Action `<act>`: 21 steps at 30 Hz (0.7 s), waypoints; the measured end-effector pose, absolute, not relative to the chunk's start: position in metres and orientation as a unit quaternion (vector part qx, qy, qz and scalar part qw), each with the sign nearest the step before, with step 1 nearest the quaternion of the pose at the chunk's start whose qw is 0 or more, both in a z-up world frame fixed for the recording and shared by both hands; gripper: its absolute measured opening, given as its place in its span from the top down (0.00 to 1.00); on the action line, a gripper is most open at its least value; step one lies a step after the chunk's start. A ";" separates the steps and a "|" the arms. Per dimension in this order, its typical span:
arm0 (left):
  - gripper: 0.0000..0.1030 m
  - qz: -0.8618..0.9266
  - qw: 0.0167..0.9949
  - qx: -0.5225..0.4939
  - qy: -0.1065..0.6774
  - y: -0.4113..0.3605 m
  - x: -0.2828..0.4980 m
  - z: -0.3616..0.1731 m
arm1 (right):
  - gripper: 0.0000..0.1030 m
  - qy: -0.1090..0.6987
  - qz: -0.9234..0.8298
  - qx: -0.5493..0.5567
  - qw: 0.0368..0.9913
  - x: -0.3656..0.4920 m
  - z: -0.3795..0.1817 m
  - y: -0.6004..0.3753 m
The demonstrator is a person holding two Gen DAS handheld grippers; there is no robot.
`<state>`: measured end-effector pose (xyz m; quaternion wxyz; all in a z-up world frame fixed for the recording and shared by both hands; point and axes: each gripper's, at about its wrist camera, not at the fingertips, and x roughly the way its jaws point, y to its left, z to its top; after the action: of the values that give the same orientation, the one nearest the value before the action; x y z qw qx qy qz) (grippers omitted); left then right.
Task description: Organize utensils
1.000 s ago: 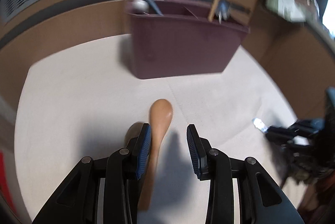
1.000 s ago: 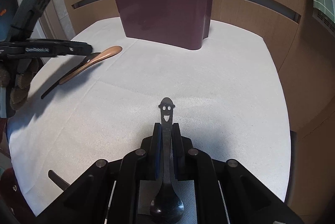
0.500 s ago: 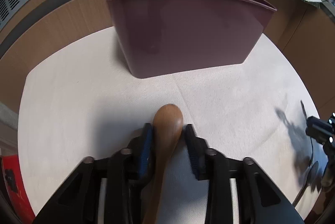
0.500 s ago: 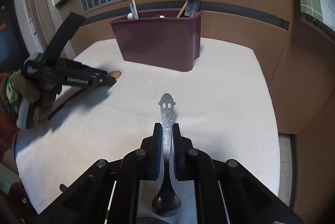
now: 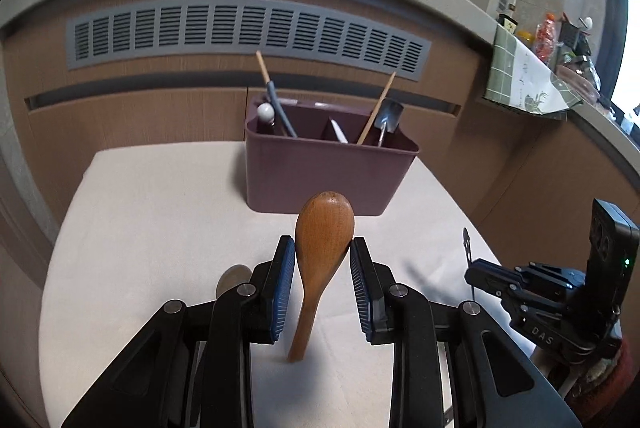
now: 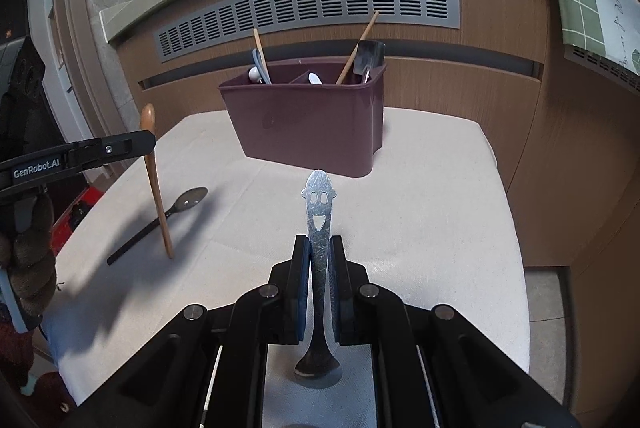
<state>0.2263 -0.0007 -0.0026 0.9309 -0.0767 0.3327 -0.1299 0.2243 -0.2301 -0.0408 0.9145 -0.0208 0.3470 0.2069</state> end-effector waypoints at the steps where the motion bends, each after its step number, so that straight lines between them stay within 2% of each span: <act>1: 0.72 -0.131 0.931 -0.078 0.331 -0.007 0.227 -0.001 | 0.92 0.346 0.206 -0.021 0.915 0.224 -0.040 -0.230; 10: 0.72 -0.145 0.937 -0.113 0.297 0.005 0.221 0.022 | 0.92 0.312 0.206 0.009 0.927 0.229 -0.017 -0.234; 11: 0.72 -0.150 0.940 -0.118 0.281 0.007 0.222 0.034 | 0.92 0.289 0.212 0.010 0.934 0.230 -0.004 -0.233; 13: 0.72 -0.165 0.948 -0.135 0.236 0.012 0.225 0.070 | 0.99 0.248 0.214 0.001 0.945 0.232 0.023 -0.230; 16: 0.72 -0.183 0.958 -0.134 0.175 0.014 0.238 0.128 | 0.99 0.180 0.216 -0.008 0.960 0.246 0.087 -0.223; 19: 0.72 -0.161 0.968 -0.124 0.148 0.018 0.258 0.154 | 0.99 0.159 0.214 -0.019 0.964 0.264 0.124 -0.217; 21: 0.72 -0.156 0.967 -0.128 0.157 0.023 0.269 0.152 | 0.98 0.172 0.215 -0.035 0.961 0.275 0.128 -0.213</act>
<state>0.2690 0.0229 0.1516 0.9669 -0.1278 0.1566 -0.1557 0.2753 -0.2126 0.1284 0.9608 -0.0353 0.1715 0.2148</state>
